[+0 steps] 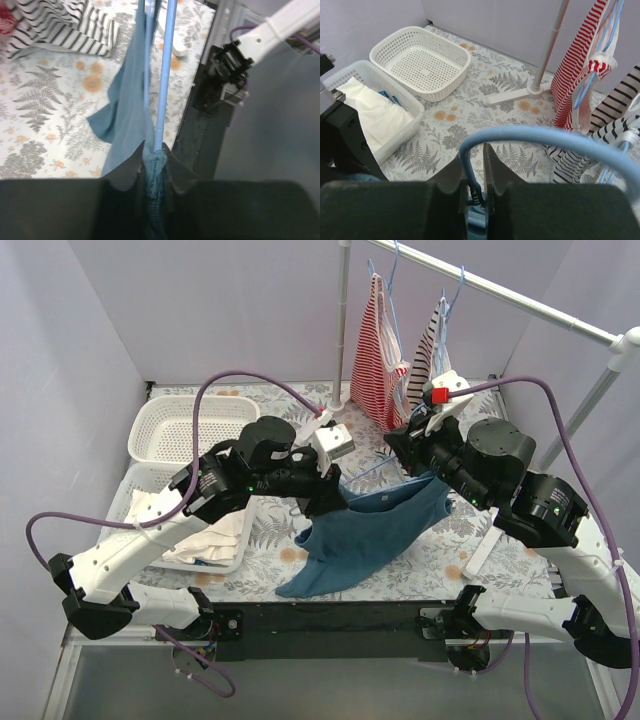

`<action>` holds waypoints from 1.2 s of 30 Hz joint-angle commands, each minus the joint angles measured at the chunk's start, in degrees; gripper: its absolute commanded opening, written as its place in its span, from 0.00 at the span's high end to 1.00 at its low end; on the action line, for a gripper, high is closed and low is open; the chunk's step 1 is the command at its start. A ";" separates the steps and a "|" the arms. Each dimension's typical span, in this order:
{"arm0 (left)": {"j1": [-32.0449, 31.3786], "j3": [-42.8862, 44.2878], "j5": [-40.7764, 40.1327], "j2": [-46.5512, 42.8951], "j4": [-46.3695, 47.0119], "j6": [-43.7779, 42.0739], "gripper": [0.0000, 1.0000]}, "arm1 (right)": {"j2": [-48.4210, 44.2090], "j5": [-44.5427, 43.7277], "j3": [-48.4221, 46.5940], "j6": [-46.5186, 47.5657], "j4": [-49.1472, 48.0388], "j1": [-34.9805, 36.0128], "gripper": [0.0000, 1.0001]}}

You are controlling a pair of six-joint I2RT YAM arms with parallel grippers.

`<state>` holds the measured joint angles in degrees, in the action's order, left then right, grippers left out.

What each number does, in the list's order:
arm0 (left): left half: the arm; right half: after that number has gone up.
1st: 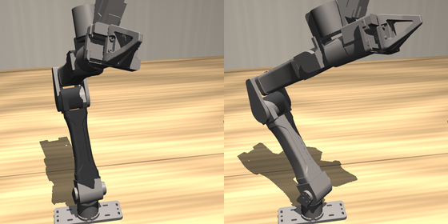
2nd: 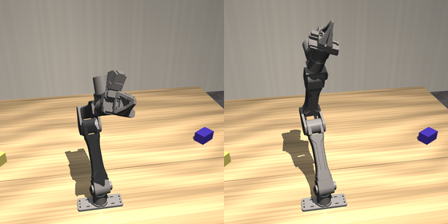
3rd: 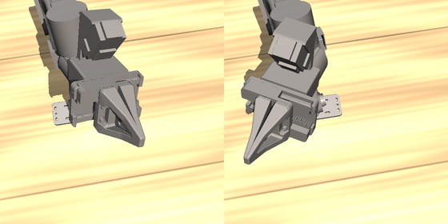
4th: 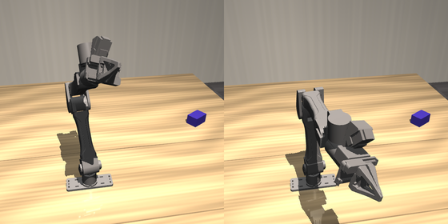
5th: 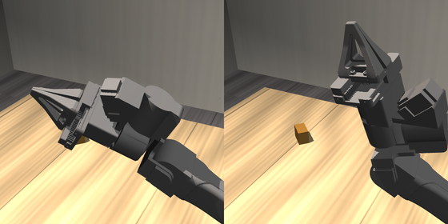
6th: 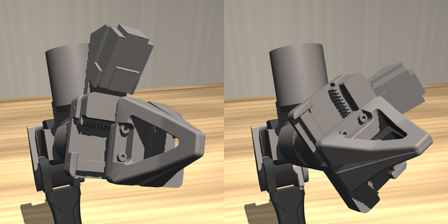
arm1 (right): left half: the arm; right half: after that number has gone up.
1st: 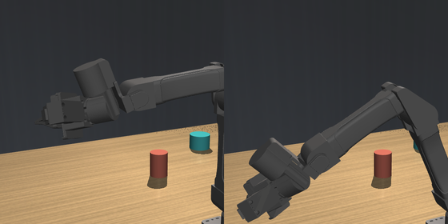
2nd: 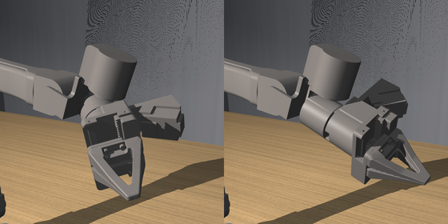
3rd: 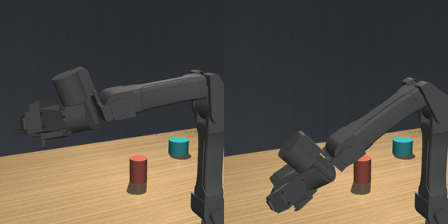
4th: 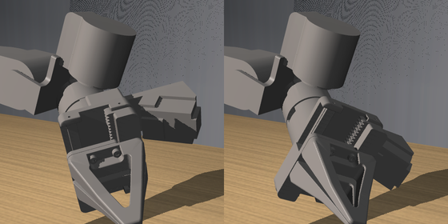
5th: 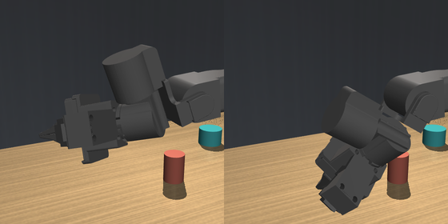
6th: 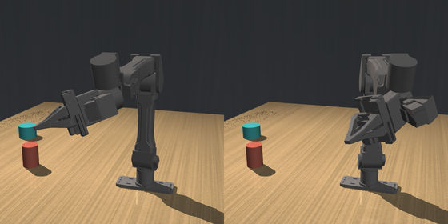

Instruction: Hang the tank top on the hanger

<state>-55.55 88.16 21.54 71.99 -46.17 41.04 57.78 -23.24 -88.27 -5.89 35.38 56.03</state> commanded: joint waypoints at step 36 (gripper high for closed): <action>-12.74 -12.31 -24.34 -0.44 27.89 7.83 1.00 | -25.26 -8.08 18.39 -12.75 -2.59 0.13 0.12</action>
<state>-68.07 75.05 1.06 73.32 -22.28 47.46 34.28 -33.95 -72.18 -18.00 35.92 56.01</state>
